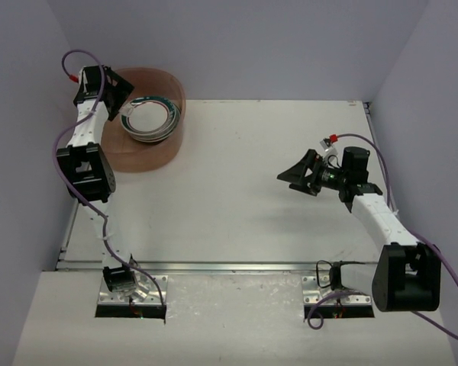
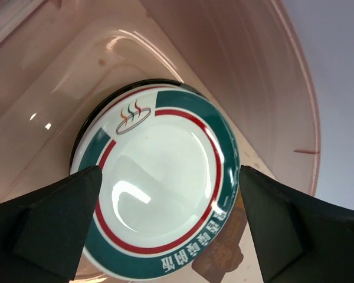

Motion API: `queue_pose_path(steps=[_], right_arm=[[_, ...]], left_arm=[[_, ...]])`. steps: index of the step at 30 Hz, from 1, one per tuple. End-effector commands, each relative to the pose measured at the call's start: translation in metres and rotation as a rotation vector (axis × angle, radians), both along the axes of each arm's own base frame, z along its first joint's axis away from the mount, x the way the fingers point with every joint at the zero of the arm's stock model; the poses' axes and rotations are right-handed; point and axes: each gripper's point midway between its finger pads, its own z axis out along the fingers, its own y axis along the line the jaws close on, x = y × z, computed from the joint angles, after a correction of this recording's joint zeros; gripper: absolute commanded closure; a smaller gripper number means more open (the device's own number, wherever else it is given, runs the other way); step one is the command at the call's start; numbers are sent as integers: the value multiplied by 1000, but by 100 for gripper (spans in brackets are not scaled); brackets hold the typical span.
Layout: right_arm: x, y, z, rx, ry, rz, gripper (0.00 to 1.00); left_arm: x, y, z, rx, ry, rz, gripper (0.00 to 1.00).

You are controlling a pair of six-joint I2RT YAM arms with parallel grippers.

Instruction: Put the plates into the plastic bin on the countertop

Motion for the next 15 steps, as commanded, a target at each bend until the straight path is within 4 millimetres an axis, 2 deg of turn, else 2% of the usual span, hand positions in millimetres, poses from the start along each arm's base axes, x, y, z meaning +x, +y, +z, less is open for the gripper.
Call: queue_pose_path(steps=[1,4,5,7,9,11,12,15], right_arm=[[0,-7,8,-77,-66,-7,1],[1,-14,8,-146,-67,-20,1],[0,-18,7,-179,-66,-28,1],[3,-32,11,-274,-88,-77,1],[1,-50,12,-394,-92,-134,1],[4,-69,24,-500,-121,-202,1],[3,-79,33,-552,-149,-236,1],[1,-98,51,-659,-217,-291,1]], left_arm=[[-15,-5,-1,11,75,-56,0],[-27,-14,-5,-2,128,-88,0],[-32,-18,3,9,126,-100,0],[-43,-29,24,37,114,-127,0],[-55,-39,53,106,88,-145,0],[-78,-57,105,191,17,-179,0],[-90,-66,120,226,2,-204,0],[-126,-90,138,328,-2,-278,0]])
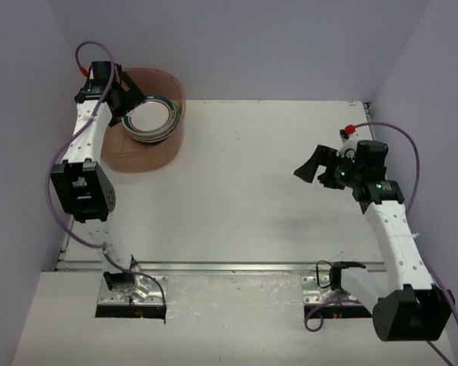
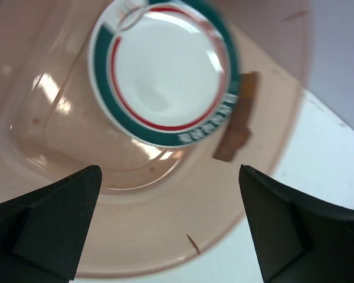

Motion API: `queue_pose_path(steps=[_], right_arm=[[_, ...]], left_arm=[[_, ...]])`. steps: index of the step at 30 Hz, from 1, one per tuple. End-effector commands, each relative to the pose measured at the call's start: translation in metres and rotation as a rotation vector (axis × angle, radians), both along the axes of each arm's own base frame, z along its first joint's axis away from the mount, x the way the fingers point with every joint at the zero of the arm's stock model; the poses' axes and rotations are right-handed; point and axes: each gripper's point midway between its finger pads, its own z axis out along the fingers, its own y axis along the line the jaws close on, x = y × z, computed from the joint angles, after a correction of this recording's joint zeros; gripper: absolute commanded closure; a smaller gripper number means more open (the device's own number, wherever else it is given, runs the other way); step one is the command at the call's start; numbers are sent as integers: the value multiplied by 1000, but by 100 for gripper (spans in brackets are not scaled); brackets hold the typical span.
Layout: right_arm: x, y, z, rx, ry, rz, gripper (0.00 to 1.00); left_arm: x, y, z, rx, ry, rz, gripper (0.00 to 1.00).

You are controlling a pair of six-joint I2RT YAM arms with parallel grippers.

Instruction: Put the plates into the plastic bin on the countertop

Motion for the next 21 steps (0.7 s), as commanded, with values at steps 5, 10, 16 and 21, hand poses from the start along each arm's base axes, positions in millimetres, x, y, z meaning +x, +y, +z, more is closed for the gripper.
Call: queue_pose_path(steps=[5,10,16,21], right_arm=[[-15,-46,50,-340,-243,-107,1],[-29,-48,49,-351,-282,-126,1],[-40,-48,37,-384,-355,-137,1],[-46,-52,27,-467,-392,-148,1]], left_arm=[[-137,-61,131,272,-348,-285,0],[-219,-69,153,375,-570,-355,0],[-279,-80,141,333,-687,-347,0],[-292,-71,107,345,-642,-301,0]])
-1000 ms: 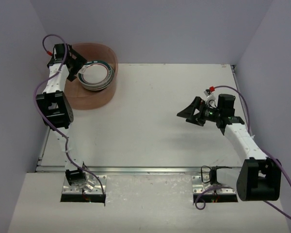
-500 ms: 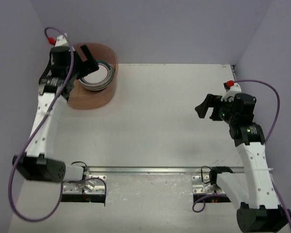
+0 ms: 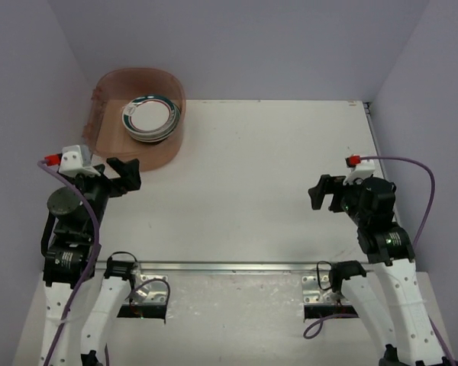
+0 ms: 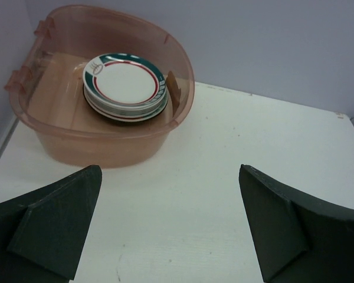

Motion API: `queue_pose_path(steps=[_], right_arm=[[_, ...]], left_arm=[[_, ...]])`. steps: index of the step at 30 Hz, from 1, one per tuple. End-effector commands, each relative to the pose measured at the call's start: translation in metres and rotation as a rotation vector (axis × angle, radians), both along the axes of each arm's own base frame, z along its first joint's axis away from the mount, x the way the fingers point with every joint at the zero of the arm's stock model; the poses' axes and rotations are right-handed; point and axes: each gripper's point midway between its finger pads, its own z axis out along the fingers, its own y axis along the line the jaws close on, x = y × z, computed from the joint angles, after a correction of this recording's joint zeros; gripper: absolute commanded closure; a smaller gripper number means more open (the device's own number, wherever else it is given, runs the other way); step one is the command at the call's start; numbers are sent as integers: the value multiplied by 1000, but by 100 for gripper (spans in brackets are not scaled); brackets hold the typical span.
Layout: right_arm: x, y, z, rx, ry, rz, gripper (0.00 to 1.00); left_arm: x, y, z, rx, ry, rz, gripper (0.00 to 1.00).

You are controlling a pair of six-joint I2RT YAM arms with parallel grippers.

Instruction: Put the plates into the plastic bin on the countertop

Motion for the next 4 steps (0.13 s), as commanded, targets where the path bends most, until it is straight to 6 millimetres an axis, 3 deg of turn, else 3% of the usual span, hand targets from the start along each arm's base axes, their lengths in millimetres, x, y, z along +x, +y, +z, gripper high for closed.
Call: queue_pose_path(steps=[1,4], right_arm=[[6,-10,9,-75,-82,-45,1],[7,-9,8,-70,-71,-42,1]], left_arm=[[0,6,-13,6,3,37,0],[6,7,-22,4,17,46,0]])
